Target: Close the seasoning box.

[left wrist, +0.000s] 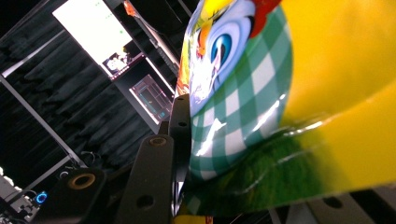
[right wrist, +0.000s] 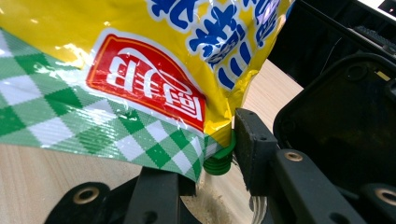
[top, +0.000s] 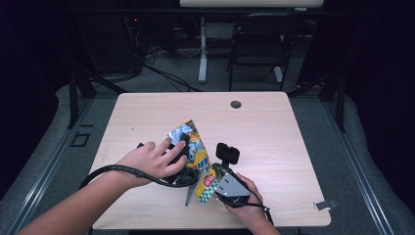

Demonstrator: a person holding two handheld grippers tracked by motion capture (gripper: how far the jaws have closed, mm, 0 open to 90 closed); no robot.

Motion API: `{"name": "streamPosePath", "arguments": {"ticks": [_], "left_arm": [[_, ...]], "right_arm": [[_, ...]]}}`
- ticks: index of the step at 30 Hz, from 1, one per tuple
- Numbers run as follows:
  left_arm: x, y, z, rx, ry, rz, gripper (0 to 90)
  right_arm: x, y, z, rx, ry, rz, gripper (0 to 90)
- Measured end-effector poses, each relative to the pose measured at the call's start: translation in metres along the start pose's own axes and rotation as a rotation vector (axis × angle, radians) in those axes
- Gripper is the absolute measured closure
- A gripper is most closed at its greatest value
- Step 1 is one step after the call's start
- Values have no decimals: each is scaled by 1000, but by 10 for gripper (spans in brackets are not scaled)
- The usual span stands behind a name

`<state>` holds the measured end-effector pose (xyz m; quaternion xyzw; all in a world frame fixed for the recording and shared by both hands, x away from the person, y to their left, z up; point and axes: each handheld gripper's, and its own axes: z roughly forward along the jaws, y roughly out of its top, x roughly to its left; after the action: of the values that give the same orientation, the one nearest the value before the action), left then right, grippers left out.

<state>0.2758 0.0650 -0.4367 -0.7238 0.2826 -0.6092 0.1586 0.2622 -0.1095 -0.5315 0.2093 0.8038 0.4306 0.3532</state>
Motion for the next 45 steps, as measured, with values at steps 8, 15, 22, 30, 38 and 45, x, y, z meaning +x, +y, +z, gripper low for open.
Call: {"name": "streamPosePath", "arguments": {"ticks": [8,15,22,30,38,45], "left_arm": [[1,0,0,1,3,4,720],[2,0,0,-2,3,1,721],[2,0,0,-2,3,2,722],[4,1,-1,3,3,15,723],[4,2,-1,4,0,20,725],[4,2,-1,2,-2,19,726]], "right_arm": [[0,0,0,-5,-5,2,707],[0,0,-1,-7,-7,2,707],[-1,0,-1,-6,-8,4,707],[-1,0,-1,-10,-10,7,707],[0,0,0,-6,-8,5,707],[0,0,0,-7,-9,5,707]]}}
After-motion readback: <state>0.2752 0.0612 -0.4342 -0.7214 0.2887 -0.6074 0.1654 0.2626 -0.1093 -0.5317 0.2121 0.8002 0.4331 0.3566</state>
